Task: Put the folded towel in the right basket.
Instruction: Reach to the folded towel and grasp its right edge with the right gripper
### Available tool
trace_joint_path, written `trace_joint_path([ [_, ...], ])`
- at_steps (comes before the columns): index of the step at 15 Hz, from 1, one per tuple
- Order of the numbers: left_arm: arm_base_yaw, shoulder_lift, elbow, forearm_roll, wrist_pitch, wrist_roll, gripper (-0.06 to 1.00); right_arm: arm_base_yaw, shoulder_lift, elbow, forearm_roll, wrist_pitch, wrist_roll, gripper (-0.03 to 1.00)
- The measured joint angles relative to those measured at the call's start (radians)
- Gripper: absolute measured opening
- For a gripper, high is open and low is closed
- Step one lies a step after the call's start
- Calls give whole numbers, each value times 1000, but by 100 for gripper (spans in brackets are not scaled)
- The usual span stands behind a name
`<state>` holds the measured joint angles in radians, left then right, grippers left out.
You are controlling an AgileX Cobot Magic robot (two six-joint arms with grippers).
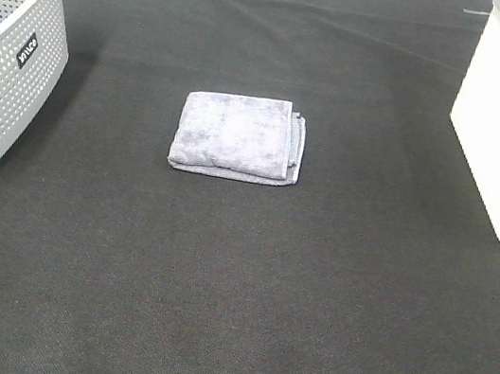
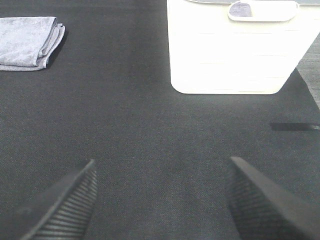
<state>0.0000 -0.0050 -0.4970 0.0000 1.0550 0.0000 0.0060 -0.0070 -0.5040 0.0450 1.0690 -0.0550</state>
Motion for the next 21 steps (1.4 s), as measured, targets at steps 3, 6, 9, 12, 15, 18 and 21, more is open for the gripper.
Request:
trace_joint_path([
  [3, 0, 0, 0, 0, 0, 0, 97, 0, 0, 0, 0, 0, 0, 69],
  [6, 0, 0, 0, 0, 0, 0, 97, 0, 0, 0, 0, 0, 0, 69],
  [9, 0, 0, 0, 0, 0, 0, 97, 0, 0, 0, 0, 0, 0, 69],
  [12, 0, 0, 0, 0, 0, 0, 97, 0, 0, 0, 0, 0, 0, 69],
  [15, 0, 0, 0, 0, 0, 0, 97, 0, 0, 0, 0, 0, 0, 69],
  [18, 0, 0, 0, 0, 0, 0, 97, 0, 0, 0, 0, 0, 0, 69],
  [21, 0, 0, 0, 0, 0, 0, 97, 0, 0, 0, 0, 0, 0, 69],
])
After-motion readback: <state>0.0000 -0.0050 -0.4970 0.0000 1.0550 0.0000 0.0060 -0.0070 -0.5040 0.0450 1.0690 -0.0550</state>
